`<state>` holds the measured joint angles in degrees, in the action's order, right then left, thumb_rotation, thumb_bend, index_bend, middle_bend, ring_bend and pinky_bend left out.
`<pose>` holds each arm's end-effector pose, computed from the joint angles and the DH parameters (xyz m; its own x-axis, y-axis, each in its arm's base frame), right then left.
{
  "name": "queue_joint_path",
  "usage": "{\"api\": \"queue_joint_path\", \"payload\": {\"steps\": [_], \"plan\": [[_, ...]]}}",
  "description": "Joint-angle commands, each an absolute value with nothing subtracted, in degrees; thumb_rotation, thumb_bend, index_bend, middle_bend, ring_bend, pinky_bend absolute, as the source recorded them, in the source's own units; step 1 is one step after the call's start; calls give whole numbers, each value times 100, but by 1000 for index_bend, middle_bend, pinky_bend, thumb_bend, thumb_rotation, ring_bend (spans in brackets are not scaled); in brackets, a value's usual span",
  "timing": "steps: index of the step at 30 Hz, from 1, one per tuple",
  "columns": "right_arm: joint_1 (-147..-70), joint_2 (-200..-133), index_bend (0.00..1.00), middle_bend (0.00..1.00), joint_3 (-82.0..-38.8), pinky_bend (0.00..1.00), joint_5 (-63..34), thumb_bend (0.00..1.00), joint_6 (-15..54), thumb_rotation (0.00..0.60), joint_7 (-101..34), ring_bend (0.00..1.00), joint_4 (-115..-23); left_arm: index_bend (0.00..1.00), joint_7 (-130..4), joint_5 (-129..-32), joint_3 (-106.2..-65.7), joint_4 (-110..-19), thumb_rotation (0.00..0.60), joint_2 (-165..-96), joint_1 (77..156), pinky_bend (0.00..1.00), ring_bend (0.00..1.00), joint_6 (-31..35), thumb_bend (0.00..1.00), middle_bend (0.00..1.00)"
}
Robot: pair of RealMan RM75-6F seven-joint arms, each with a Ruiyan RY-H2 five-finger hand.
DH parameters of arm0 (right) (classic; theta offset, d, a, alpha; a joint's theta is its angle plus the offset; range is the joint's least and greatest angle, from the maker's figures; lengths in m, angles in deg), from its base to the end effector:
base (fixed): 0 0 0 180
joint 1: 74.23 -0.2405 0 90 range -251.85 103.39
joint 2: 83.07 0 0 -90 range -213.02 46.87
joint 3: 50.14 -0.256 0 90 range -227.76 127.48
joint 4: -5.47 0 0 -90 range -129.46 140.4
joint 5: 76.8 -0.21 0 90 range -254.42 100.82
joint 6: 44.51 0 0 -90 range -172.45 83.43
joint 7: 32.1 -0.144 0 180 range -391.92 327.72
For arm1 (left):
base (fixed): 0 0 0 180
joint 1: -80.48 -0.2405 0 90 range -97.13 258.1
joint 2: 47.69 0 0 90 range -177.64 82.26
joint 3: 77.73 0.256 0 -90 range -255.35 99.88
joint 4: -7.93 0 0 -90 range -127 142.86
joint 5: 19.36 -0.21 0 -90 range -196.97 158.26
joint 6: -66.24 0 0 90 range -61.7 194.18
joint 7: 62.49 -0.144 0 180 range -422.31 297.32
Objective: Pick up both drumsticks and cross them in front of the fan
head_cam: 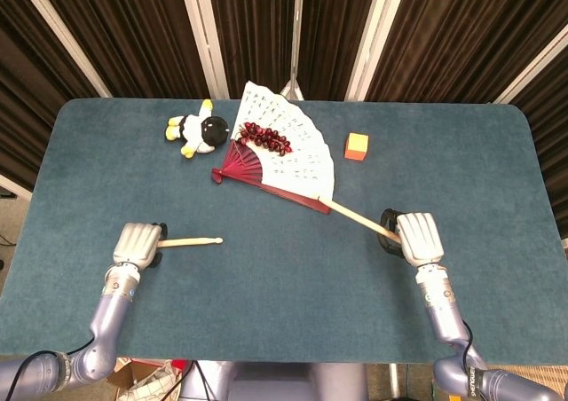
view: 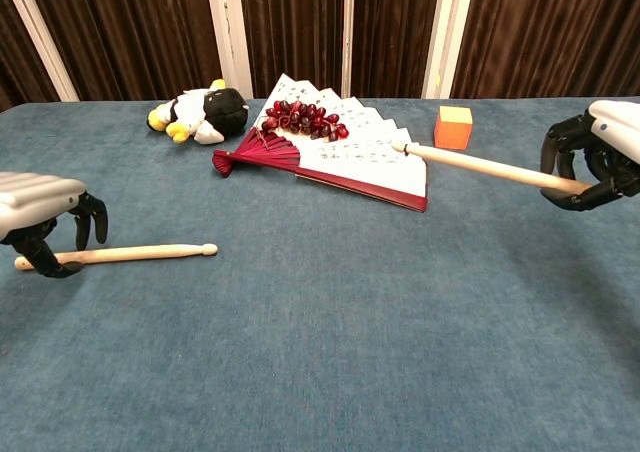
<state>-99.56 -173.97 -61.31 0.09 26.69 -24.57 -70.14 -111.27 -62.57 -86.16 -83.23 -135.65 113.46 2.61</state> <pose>-0.2374 -0.3080 0.0246 0.3145 -0.0292 0.9488 -0.9375 -0.1666 0.3056 -0.2270 0.2996 -0.0070 0.6192 0.3767 0.6889 0.7634 -0.0835 -0.6405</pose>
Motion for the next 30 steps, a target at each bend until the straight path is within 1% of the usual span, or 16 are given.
{"api": "queue_joint_path", "payload": {"steps": [1,10,15,17,18,19,22,25,30], "plan": [[-9955,-17396,853,668,-6129,795,5,620,2670,600,-2459,777,-7019,393,-11092,-6216,-8568,-8200,600,-13629,11368,924,802,246,485,422],[-9955,-17401,854,668,-6128,795,-13,621,2681,600,-2449,777,-7003,407,-10997,-6200,-8514,-7970,600,-13800,11470,924,801,265,485,431],[-9957,-17401,854,668,-6140,795,-30,621,2685,600,-2456,777,-7000,465,-11000,-6243,-8449,-7890,600,-13894,11505,924,805,227,485,500],[-9956,-17402,854,668,-6137,795,-26,621,2693,600,-2461,777,-7006,490,-10998,-6252,-8422,-7853,600,-13931,11509,925,810,206,494,545],[-9955,-17401,854,668,-6135,795,-22,621,2698,600,-2460,777,-7007,503,-10993,-6254,-8407,-7836,600,-13949,11508,926,812,196,504,569],[-9955,-17401,854,668,-6133,795,-21,621,2698,600,-2462,777,-7009,526,-10987,-6255,-8399,-7826,600,-13961,11507,929,817,190,526,609],[-9955,-17401,854,668,-6129,795,-20,621,2700,600,-2463,777,-7010,576,-10911,-6352,-8387,-7801,600,-13990,11500,936,826,133,594,686],[-9950,-17396,854,668,-6126,795,-22,621,2706,600,-2465,777,-7024,590,-10803,-6587,-8374,-7786,600,-13998,11494,936,826,26,625,705],[-9943,-17383,854,668,-6126,795,-18,621,2731,600,-2455,777,-7086,606,-10449,-7162,-8446,-7833,600,-13965,11504,936,826,-192,632,721]]}}
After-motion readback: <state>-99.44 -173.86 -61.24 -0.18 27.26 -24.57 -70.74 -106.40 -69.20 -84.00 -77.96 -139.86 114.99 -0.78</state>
